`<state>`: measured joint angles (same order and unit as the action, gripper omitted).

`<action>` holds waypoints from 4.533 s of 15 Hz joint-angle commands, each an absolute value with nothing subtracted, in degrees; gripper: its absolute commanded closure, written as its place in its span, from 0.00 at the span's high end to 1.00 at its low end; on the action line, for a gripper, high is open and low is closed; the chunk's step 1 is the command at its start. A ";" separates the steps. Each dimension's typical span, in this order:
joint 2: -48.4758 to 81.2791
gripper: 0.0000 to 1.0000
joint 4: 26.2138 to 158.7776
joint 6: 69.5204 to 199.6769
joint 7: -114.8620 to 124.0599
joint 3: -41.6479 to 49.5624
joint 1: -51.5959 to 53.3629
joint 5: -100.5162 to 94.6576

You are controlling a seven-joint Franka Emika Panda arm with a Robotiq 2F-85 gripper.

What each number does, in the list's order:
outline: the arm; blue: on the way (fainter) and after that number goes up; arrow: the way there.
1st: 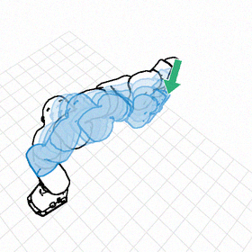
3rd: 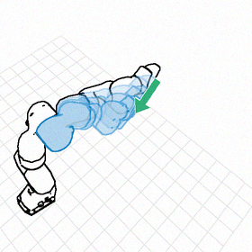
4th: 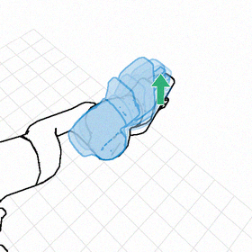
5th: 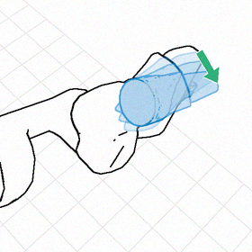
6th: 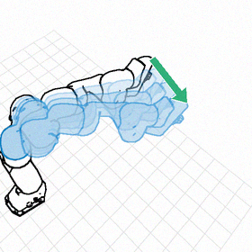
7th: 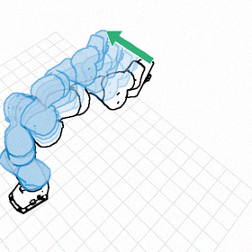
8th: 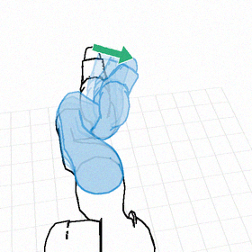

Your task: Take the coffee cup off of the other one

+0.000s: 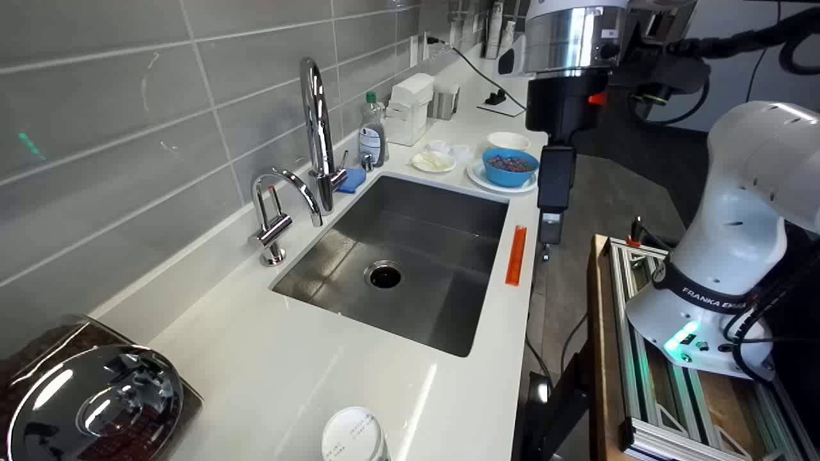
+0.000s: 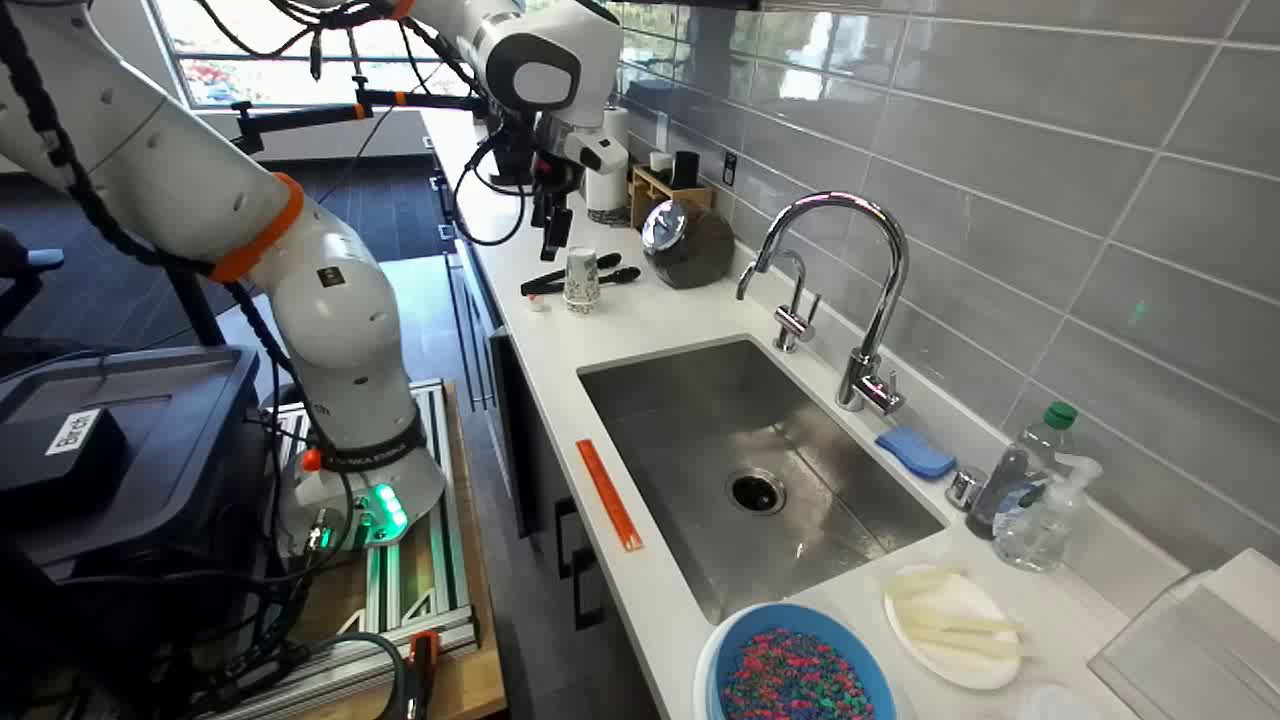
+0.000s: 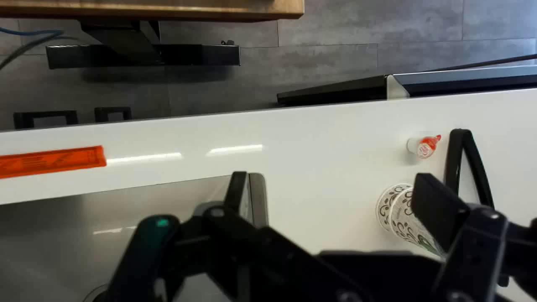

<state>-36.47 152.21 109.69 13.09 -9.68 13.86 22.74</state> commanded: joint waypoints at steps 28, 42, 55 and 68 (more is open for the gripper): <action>0.27 1.00 126.74 130.17 9.78 -22.20 18.47 1.85; 2.93 1.00 127.13 138.79 12.36 -21.44 19.83 0.13; 11.06 0.88 126.47 149.43 11.47 -20.69 22.46 -2.63; 13.27 0.00 125.45 150.78 11.26 -19.94 23.73 -2.84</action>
